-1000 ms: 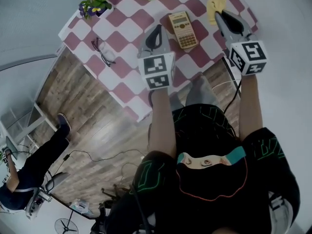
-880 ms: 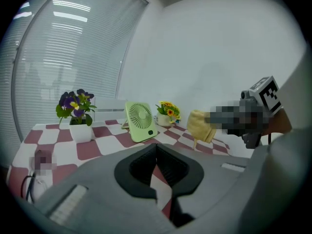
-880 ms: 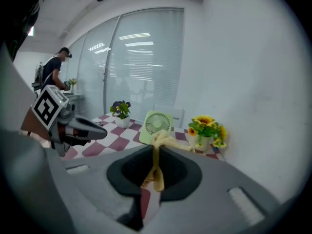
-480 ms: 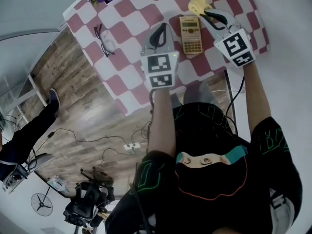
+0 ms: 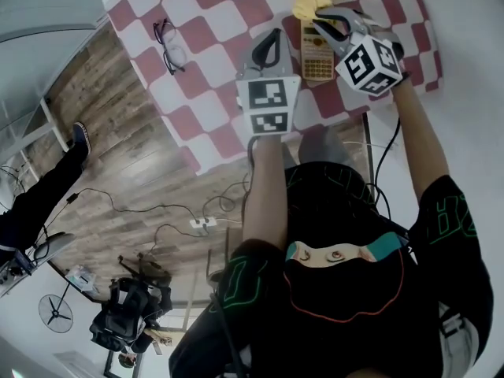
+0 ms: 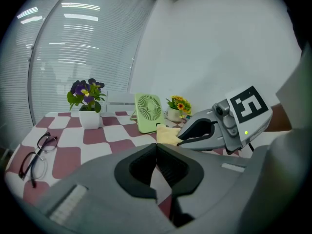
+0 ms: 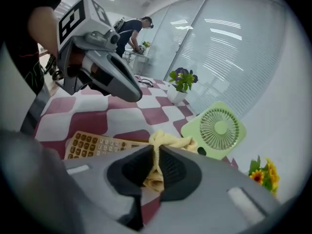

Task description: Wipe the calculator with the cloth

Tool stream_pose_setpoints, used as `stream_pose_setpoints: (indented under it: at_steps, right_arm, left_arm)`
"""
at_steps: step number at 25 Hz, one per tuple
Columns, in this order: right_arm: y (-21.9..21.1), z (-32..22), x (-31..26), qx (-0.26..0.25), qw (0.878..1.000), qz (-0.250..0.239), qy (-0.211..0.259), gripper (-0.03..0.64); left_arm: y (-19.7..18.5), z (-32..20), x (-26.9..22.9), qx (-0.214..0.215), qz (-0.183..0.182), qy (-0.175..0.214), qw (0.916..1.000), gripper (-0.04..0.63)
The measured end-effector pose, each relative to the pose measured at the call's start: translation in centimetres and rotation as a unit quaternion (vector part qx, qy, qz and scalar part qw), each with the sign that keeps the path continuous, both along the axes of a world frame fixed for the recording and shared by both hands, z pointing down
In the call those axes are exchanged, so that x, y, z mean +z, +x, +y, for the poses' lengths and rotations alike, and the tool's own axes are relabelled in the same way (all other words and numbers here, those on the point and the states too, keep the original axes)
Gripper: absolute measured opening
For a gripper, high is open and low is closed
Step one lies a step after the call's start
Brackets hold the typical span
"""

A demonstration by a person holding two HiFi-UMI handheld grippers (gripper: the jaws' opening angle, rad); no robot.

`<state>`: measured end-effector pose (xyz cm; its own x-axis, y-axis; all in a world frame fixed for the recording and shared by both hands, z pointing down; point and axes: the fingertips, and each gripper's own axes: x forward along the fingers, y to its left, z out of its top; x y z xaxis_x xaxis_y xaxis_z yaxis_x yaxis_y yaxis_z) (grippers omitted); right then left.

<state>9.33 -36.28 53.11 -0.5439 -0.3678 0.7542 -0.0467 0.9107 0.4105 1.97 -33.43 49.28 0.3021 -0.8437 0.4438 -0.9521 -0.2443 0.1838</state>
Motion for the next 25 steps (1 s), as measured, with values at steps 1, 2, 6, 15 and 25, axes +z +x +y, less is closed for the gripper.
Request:
stream_pose_setpoints:
  at_steps: [1, 2, 6, 15, 25]
  right_arm:
    - [0.1, 0.4, 0.4, -0.006, 1.000, 0.006, -0.002, 0.038]
    - [0.1, 0.7, 0.7, -0.011, 1.000, 0.011, -0.004, 0.038]
    - [0.3, 1.4, 1.3, -0.014, 1.000, 0.016, -0.013, 0.037]
    - [1.0, 4.3, 1.7, -0.010, 0.999, 0.015, -0.049, 0.037]
    - [1.5, 6.5, 1.6, 0.003, 0.998, 0.013, -0.065, 0.037]
  left_arm:
    - [0.2, 0.1, 0.1, 0.003, 0.001, 0.000, 1.0000, 0.011]
    - [0.2, 0.1, 0.1, 0.005, 0.000, -0.001, 1.0000, 0.011]
    - [0.0, 0.4, 0.4, 0.012, -0.005, -0.003, 0.9999, 0.011]
    - [0.0, 1.0, 0.2, 0.035, -0.009, -0.004, 0.9993, 0.011]
    - [0.1, 1.2, -0.4, 0.057, -0.015, 0.006, 0.9982, 0.011]
